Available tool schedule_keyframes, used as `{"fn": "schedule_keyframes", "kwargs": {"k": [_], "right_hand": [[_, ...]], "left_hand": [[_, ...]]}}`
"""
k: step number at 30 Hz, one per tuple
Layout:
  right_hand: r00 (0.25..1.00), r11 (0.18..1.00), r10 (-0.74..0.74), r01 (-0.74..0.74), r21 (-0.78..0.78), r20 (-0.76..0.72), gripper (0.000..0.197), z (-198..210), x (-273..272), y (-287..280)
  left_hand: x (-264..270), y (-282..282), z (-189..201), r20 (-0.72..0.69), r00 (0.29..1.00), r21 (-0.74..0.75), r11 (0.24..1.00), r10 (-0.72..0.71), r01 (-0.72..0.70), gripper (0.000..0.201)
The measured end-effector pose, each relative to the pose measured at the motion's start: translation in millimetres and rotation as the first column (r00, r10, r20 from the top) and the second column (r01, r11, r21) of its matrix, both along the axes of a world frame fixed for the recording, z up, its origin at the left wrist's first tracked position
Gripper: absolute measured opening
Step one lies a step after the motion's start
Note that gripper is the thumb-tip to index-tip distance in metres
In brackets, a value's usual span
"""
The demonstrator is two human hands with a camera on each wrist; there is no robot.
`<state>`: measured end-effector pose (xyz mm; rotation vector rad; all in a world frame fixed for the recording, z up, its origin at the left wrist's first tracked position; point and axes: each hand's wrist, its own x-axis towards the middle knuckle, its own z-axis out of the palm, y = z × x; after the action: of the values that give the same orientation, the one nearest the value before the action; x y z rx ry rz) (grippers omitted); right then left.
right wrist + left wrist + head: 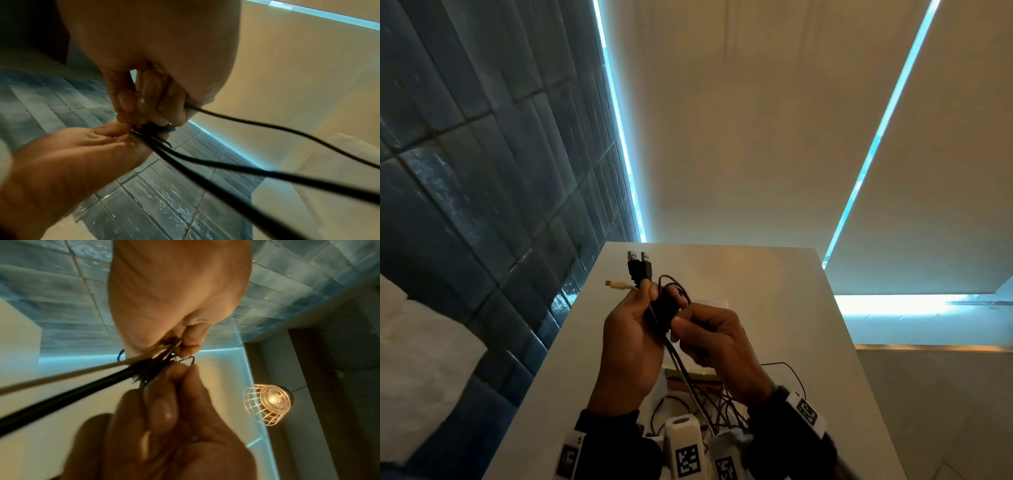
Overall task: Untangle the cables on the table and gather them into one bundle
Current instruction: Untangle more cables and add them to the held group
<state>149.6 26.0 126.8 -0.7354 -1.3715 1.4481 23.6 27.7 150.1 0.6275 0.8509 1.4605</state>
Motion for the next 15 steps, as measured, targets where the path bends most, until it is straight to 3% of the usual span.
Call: {"fn": "schedule_keyframes", "kwargs": {"k": [6,15], "right_hand": [[0.994,0.992,0.072,-0.062,-0.11,0.083,0.019,-18,8,-3],[0.979,0.971,0.078,-0.031,-0.239,0.19,0.02,-44,19,-3]], "left_hand": [[-2,-1,3,0.135,0.991,0.104,0.995,-0.026,0.012,0.029],[-2,-1,-1,0.103,0.994,0.116,0.993,-0.018,0.006,0.026]]}}
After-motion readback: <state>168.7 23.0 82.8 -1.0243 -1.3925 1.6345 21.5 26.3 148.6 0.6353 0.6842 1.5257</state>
